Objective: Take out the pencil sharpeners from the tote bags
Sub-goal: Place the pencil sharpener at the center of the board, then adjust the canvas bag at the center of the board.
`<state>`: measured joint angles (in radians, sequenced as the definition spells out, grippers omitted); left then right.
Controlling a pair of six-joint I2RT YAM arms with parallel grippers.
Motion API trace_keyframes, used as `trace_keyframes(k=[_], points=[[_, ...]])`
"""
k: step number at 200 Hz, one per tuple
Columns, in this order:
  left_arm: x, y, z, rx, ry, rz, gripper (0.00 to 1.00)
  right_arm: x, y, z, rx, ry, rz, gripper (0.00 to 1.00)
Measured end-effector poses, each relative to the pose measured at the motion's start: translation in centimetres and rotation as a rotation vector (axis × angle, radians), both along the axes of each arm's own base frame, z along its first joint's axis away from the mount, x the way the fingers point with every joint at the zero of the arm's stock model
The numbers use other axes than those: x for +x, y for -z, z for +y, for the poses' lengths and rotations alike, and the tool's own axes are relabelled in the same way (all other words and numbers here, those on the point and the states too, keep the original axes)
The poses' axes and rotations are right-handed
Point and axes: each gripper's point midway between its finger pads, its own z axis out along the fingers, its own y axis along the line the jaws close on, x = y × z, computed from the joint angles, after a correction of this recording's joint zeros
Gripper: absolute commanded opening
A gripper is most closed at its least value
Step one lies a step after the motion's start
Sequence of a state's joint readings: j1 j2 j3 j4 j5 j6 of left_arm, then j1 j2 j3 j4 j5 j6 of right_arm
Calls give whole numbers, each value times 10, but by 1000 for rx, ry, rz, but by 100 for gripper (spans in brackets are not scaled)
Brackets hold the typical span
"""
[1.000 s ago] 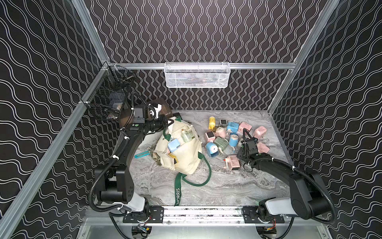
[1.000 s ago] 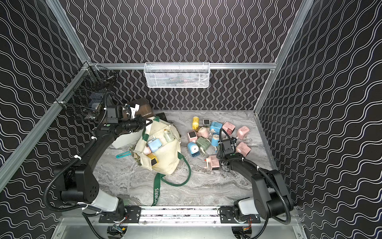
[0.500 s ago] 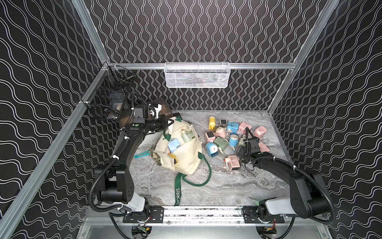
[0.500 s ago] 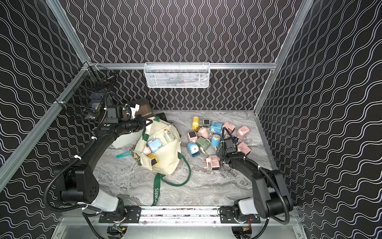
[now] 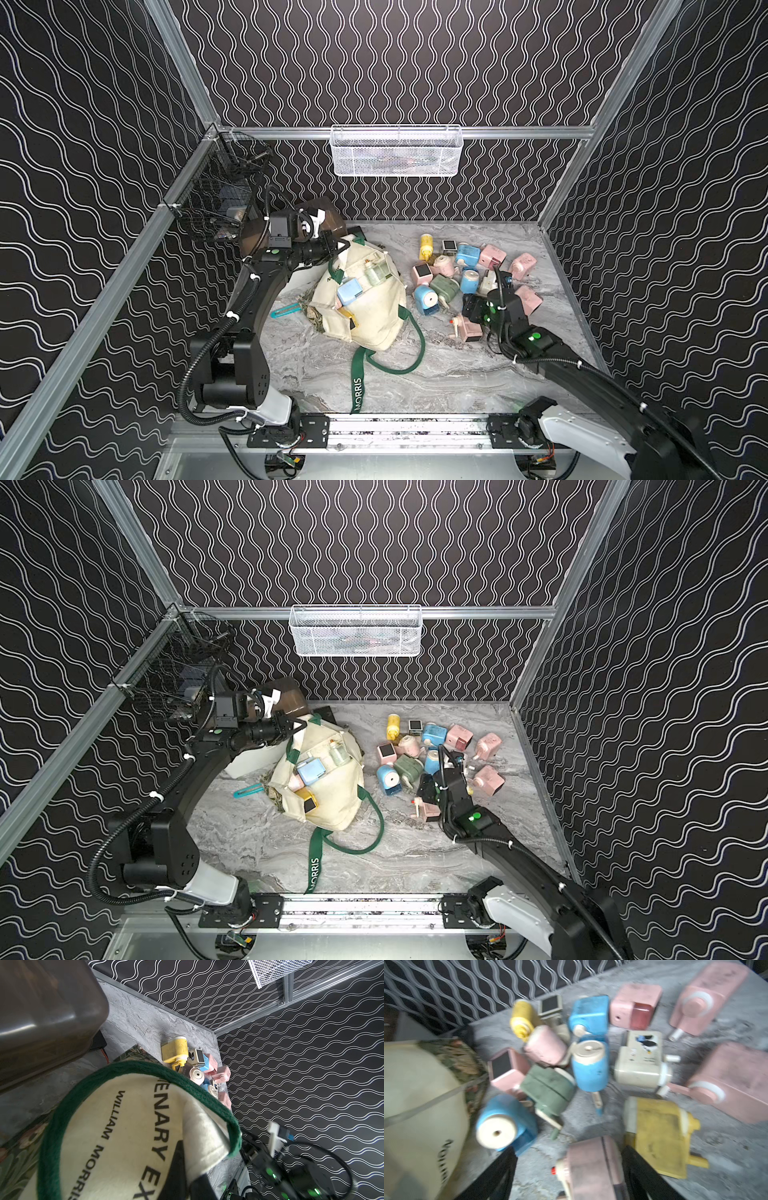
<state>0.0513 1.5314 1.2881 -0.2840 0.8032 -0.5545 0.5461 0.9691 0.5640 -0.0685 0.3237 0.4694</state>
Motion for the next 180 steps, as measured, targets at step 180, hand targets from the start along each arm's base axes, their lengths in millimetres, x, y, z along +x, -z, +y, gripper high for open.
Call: trace_keyframes(k=[180], points=[[-8,-10,-3,-16,3,-14,0,-42,16,284,-86,-866,90,56]])
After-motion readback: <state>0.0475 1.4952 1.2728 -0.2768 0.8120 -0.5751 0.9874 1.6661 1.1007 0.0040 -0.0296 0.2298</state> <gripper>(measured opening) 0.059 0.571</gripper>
